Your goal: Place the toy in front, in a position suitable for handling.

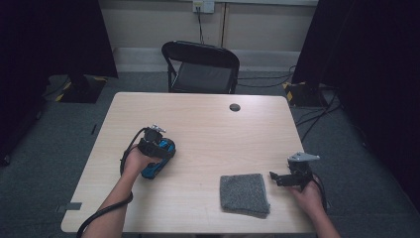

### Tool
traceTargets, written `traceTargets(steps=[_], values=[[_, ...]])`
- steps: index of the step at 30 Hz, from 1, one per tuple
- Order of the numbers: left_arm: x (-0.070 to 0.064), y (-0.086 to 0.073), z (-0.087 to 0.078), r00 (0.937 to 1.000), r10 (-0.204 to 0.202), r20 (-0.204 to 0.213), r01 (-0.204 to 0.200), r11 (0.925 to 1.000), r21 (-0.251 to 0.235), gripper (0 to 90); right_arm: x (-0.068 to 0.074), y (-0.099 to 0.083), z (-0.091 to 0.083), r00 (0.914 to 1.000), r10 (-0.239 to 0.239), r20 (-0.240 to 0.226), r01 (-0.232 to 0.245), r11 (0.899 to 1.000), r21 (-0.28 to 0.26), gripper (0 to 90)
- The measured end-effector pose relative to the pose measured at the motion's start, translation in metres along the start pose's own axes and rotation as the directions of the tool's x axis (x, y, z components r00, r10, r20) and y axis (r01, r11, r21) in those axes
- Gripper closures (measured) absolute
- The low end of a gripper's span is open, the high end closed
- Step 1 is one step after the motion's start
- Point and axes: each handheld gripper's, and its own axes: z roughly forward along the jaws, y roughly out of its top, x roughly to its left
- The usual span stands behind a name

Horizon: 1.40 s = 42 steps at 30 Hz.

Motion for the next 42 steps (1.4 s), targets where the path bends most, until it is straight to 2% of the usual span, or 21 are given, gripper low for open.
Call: traceTargets(steps=[5,6,10,11,15,17,23,27,29,33,42], values=[[-0.003,0.005,-0.008,0.9999,0.012,0.006,-0.012,0.9999,-0.007,25.9,0.000,0.000,0.000,1.0000,0.000,0.000,0.000,1.000,0.000,4.8],[-0.004,0.008,-0.013,0.9996,0.028,0.004,-0.028,0.9995,-0.013,25.9,0.000,0.000,0.000,1.0000,-0.001,0.000,0.001,1.000,0.000,4.8],[-0.008,0.014,-0.020,0.9997,0.024,0.006,-0.024,0.9993,-0.028,25.9,0.000,0.000,0.000,1.0000,-0.002,-0.001,0.002,1.000,0.000,4.8],[-0.009,0.016,-0.021,0.9993,0.036,0.008,-0.035,0.9991,-0.023,25.9,0.000,0.000,0.000,1.0000,-0.002,-0.001,0.002,1.000,0.000,4.8],[-0.014,0.023,-0.020,0.9990,0.041,0.015,-0.041,0.9988,-0.028,25.8,0.000,0.000,0.000,1.0000,-0.002,-0.001,0.002,1.000,0.000,4.8],[-0.017,0.026,-0.018,0.9981,0.057,0.021,-0.057,0.9982,-0.019,25.8,0.000,0.000,0.000,1.0000,-0.002,-0.001,0.002,1.000,0.000,4.8],[-0.030,0.036,-0.008,0.9949,0.093,0.040,-0.092,0.9956,-0.017,25.8,0.000,0.000,0.000,1.0000,-0.002,-0.001,0.002,1.000,0.000,4.8],[-0.038,0.041,0.002,0.9923,0.108,0.062,-0.108,0.9941,0.003,25.8,0.000,0.000,0.000,1.0000,-0.002,-0.001,0.002,1.000,0.000,4.8],[-0.040,0.042,0.004,0.9920,0.112,0.059,-0.112,0.9937,0.002,25.8,0.000,0.000,0.000,1.0000,-0.002,-0.001,0.002,1.000,0.000,4.8],[-0.048,0.048,0.019,0.9896,0.128,0.067,-0.128,0.9918,0.002,25.8,0.000,0.000,0.000,1.0000,-0.002,-0.001,0.002,1.000,0.000,4.8],[-0.062,0.059,0.046,0.9877,0.144,0.060,-0.147,0.9880,0.047,25.8,0.000,0.000,0.000,1.0000,-0.002,-0.001,0.002,1.000,0.000,4.8]])
